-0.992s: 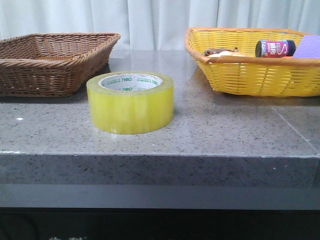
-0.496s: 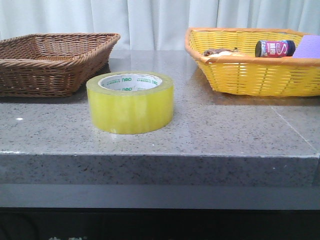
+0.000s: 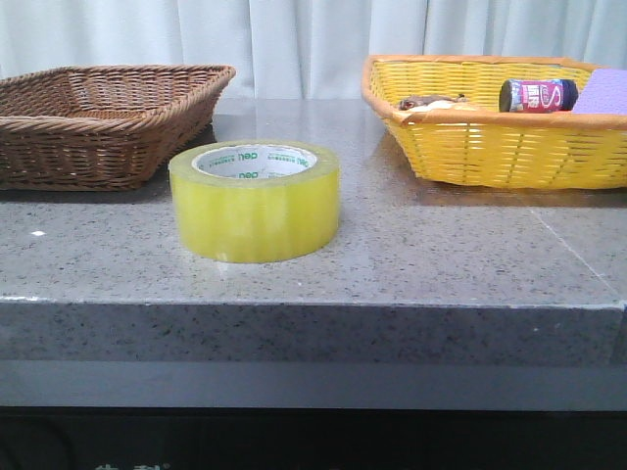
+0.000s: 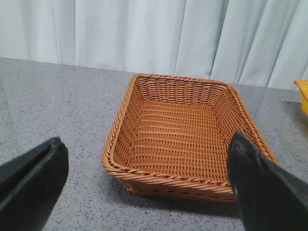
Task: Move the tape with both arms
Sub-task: 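Open the right gripper, release the tape, and withdraw upward, then move the left gripper down onto the tape roll rim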
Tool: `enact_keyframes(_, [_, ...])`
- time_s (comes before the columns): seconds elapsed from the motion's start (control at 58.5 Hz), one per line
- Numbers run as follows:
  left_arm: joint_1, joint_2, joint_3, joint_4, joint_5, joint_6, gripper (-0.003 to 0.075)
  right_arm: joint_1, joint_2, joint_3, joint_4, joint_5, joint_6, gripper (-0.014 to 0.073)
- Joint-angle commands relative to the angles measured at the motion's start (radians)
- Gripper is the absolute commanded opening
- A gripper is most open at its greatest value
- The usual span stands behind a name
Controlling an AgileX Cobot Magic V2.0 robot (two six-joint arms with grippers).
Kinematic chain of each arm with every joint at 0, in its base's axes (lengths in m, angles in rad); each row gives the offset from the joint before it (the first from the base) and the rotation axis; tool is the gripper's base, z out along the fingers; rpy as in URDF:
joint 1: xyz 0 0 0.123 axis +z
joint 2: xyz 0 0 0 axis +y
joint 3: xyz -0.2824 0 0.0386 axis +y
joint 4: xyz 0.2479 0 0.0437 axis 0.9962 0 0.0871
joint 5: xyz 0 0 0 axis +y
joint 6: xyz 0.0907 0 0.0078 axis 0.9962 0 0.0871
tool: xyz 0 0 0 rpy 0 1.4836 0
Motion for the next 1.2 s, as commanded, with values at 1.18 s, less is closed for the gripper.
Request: enact_keyframes(1.18, [-0.416, 0.611, -0.429, -0.184, 0.414, -0.003, 0.0658, -0.001, -0.246, 0.135, 0.015, -0.097, -0.003, -0.012])
